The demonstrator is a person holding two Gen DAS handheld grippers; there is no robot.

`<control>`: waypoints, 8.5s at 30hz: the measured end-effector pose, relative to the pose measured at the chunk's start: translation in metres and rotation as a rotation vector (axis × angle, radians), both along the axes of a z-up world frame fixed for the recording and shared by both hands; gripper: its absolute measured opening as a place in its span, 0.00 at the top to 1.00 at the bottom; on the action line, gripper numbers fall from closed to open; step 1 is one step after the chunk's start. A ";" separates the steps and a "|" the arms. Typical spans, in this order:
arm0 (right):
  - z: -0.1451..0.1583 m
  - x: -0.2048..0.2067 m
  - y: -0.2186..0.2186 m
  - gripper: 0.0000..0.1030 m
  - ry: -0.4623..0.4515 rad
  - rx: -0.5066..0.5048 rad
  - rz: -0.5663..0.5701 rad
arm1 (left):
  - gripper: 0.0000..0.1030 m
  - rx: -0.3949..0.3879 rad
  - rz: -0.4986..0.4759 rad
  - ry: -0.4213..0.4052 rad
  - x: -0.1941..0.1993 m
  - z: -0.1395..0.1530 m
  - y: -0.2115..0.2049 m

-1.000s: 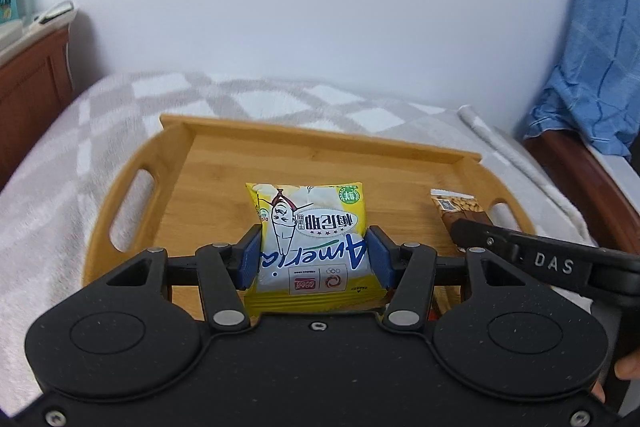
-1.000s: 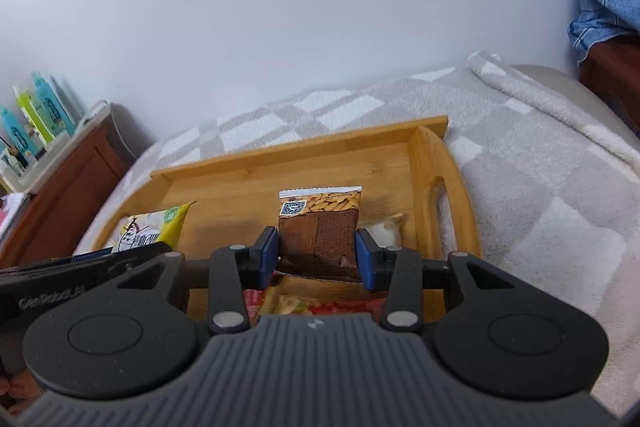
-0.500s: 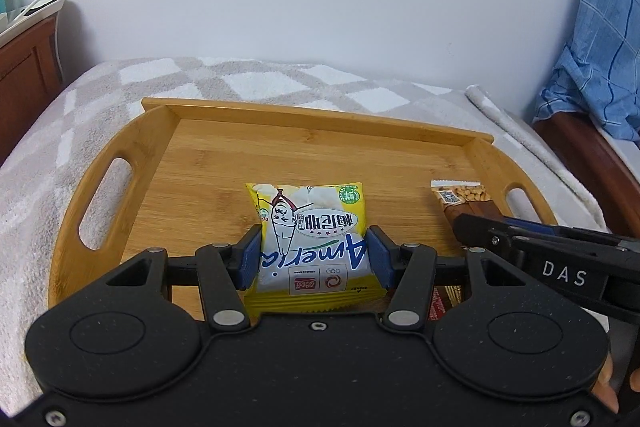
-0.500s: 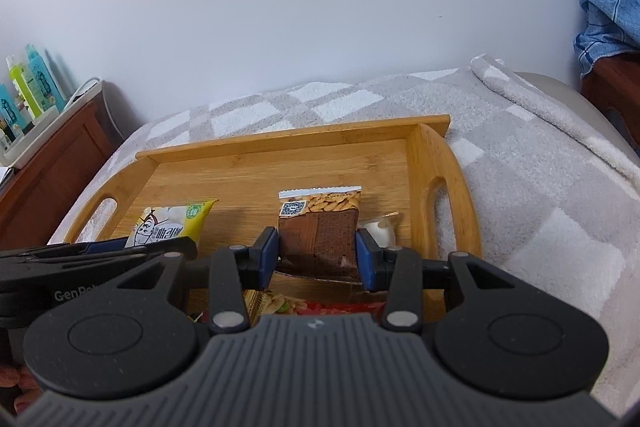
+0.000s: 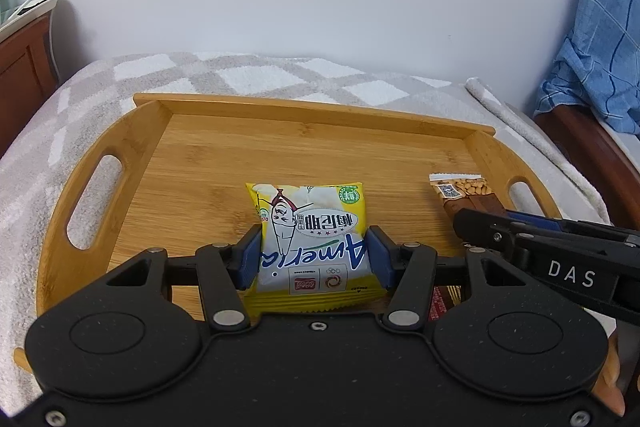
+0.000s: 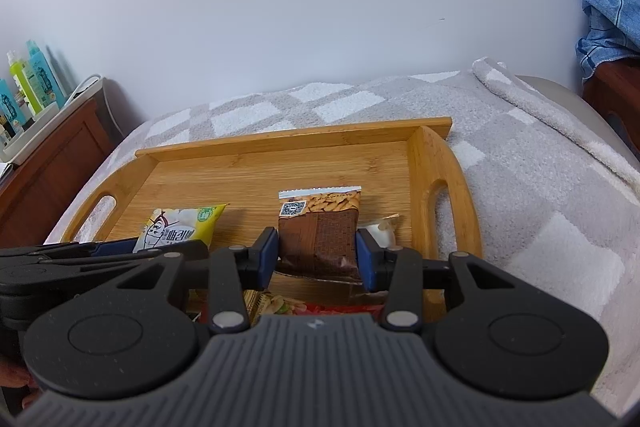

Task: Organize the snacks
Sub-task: 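Carry the yellow pack with the left tool while the right tool carries the almond bar to the tray, then open both tools to release the yellow pack and almond bar on the tray, then move both tools back over the remaining snacks on the blanket, then grasp the red biscuit pack with the left tool while the right tool grasps the white cake pack, then carry the red pack with the left tool while the right tool carries the cake pack to the tray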

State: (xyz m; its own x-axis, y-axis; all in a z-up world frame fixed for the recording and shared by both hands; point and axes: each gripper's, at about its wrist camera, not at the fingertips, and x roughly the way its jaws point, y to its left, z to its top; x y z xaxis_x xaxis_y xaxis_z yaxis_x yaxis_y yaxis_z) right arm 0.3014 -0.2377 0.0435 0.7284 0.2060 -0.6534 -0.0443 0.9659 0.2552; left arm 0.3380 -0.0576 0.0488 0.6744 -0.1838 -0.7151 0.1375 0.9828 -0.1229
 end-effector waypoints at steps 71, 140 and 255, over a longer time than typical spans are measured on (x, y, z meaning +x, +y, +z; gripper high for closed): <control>0.018 -0.211 0.022 0.10 -0.168 -0.087 -0.036 | 0.08 0.030 -0.010 -0.104 -0.234 0.034 0.043; -0.021 -0.273 0.099 0.25 -0.110 -0.258 0.145 | 0.30 0.005 0.226 -0.019 -0.264 -0.022 0.115; 0.027 -0.013 0.055 0.53 0.005 -0.040 0.054 | 0.70 0.091 -0.031 0.047 -0.035 0.013 0.085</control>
State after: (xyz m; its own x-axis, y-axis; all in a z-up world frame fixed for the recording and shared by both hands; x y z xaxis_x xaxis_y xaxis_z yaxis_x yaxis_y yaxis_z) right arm 0.2888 -0.1828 0.0710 0.7135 0.2180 -0.6659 -0.0950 0.9717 0.2163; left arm 0.3025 0.0278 0.0623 0.6348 -0.1369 -0.7604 0.1645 0.9856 -0.0402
